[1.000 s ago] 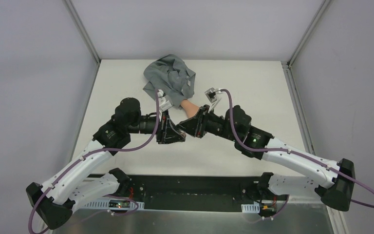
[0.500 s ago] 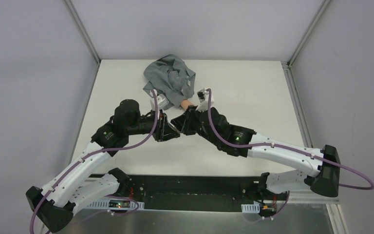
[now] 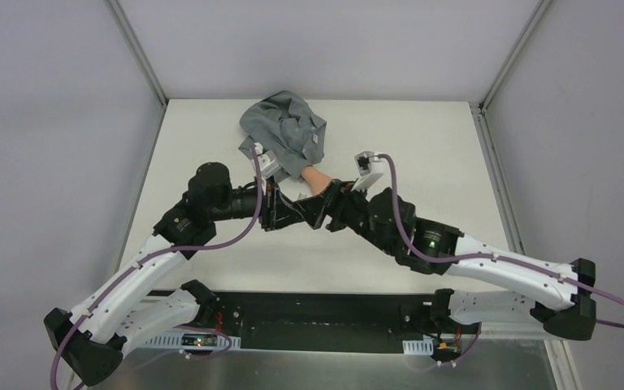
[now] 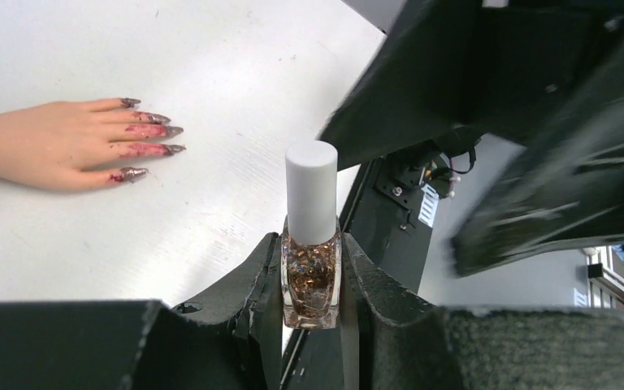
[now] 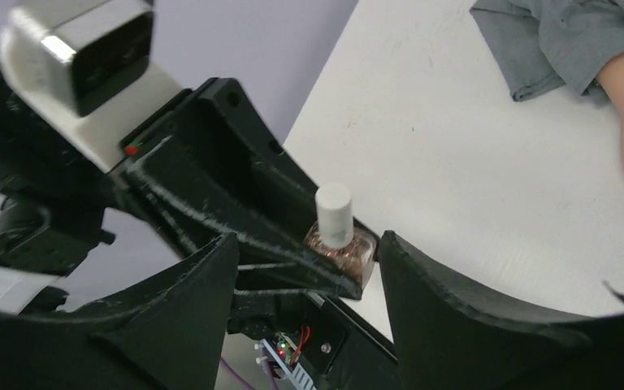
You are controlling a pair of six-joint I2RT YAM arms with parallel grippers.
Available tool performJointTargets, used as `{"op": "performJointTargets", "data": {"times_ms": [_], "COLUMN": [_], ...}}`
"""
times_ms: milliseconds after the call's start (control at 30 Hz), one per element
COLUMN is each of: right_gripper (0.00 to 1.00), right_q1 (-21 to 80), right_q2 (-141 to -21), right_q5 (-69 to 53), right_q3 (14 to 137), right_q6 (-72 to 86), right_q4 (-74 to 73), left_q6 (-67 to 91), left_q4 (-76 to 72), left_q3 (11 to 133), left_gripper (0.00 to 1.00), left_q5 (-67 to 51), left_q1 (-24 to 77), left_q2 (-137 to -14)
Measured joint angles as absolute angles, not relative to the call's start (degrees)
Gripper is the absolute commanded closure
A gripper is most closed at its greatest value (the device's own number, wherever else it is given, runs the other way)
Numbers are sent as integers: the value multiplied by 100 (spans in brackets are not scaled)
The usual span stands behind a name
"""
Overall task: Paint the nails
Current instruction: Screw the nail polish bottle.
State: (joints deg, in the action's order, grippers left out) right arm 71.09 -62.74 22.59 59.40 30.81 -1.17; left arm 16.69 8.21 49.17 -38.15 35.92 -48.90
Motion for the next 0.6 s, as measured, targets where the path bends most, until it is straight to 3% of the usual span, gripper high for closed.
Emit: {"op": "performJointTargets", "data": {"times_ms": [267,600], "right_gripper": [21,21], "right_q1": [6499,4945], "right_q2": [-5225,-4567], "right_q5": [1658,-1726], "right_q3": [5531,4720], "right_q6": [2821,2523], "right_q4": [-154,733], "left_q6": [1662,1669], "left_q4": [626,613], "left_q3": [4950,5271], "left_gripper": [100,100], "left_q5": [-3966,-5527], "left_q1": [3590,3590], "left_q2": [-4987,-5256]}}
